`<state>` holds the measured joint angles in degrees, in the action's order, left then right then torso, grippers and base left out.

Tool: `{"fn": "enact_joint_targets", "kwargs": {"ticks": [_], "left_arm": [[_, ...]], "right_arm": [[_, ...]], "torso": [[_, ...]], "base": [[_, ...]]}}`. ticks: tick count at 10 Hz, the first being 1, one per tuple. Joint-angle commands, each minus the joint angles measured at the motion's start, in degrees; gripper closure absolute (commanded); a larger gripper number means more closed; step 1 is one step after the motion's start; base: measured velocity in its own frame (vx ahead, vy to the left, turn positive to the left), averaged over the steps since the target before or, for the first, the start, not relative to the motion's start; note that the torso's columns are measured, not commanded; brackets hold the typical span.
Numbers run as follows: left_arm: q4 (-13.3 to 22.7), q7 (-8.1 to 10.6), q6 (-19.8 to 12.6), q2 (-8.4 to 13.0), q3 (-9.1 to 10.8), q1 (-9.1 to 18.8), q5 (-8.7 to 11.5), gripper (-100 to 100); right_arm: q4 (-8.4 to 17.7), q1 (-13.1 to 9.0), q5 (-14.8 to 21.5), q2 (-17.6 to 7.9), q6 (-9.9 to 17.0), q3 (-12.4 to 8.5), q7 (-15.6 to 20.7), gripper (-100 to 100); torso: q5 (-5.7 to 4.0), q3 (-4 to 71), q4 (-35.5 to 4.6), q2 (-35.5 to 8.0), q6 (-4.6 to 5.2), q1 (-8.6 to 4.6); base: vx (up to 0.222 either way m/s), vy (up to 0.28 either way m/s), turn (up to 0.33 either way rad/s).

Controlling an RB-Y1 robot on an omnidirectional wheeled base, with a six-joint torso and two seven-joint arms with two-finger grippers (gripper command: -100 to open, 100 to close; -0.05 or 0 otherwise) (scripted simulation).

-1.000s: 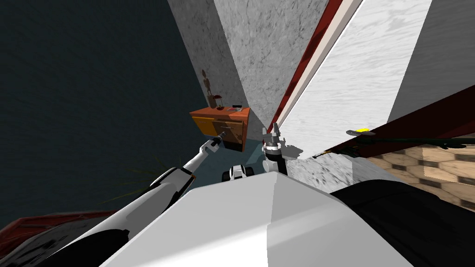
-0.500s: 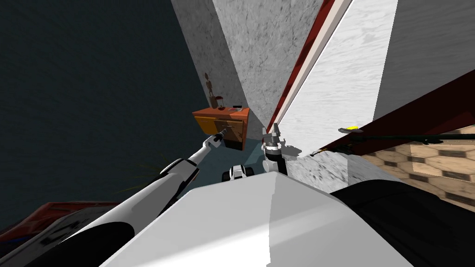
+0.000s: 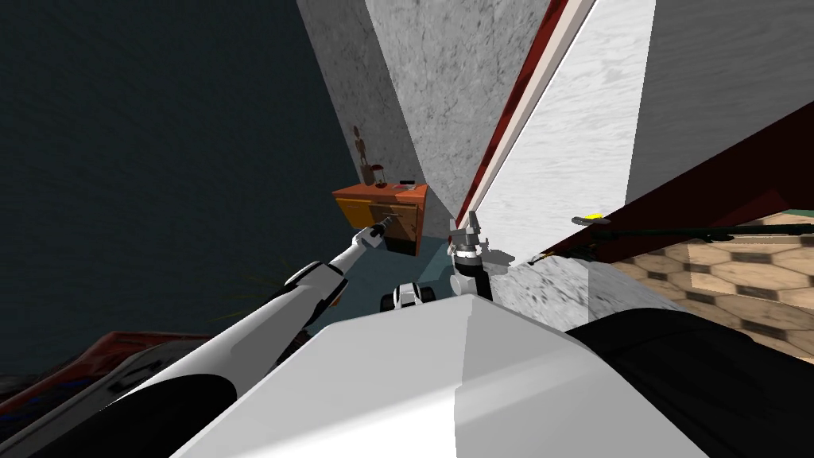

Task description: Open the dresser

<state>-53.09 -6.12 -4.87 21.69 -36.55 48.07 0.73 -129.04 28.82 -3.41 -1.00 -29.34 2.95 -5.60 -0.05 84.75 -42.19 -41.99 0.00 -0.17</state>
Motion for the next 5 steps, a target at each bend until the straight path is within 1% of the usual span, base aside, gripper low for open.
{"fn": "enact_joint_targets", "kwargs": {"ticks": [1, 5], "left_arm": [[0.6, 0.08, -0.3, -0.2, 0.03, 0.0, 0.1, -100], [1.6, 0.22, -0.9, -0.5, 0.15, -0.3, 0.2, -100]], "right_arm": [[0.0, 0.0, 0.0, 0.0, 0.0, 0.0, 0.0, 0], [0.0, 0.0, 0.0, 0.0, 0.0, 0.0, 0.0, 0]], "torso": [[0.04, -0.1, 0.0, -0.1, 0.0, 0.12], [0.03, -0.2, -0.1, -0.3, 0.0, 0.13]], "base": [[0.092, -0.017, -0.067], [0.17, -0.042, -0.051]]}}
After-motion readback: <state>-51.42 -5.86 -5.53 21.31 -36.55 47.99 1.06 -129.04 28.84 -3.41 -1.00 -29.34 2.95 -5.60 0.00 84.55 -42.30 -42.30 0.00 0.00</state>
